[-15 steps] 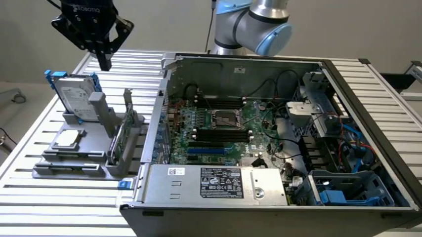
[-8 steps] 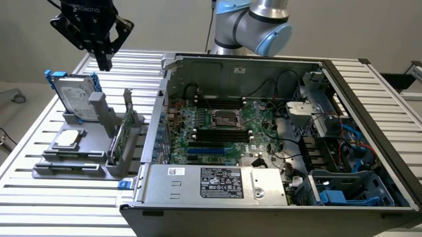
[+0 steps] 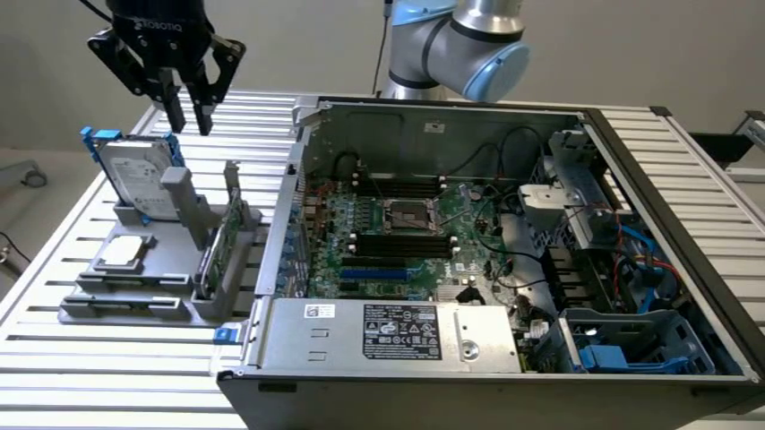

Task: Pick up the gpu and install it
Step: 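Pick up the gpu and move the gpu toward the slot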

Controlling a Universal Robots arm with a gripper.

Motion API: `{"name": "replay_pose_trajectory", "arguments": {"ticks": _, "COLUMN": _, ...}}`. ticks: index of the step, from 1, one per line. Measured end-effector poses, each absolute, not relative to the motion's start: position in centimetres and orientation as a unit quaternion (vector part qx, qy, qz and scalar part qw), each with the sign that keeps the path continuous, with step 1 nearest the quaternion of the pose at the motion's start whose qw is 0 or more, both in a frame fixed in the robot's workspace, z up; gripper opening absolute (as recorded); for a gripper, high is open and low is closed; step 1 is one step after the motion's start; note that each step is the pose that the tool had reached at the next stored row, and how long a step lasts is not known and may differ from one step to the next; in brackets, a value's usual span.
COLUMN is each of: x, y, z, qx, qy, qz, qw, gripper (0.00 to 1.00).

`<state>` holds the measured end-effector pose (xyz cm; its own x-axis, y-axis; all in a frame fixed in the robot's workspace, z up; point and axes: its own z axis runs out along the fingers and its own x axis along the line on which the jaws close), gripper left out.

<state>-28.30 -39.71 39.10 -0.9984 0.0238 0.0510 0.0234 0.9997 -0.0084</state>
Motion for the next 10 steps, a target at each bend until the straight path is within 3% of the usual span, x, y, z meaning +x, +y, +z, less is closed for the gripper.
{"name": "replay_pose_trajectory", "arguments": {"ticks": 10, "x": -28.5, "y": -39.7, "z": 37.3, "qx": -0.012, "qy": -1.000, "qz": 0.004, "qw": 0.026, "gripper": 0.36}}
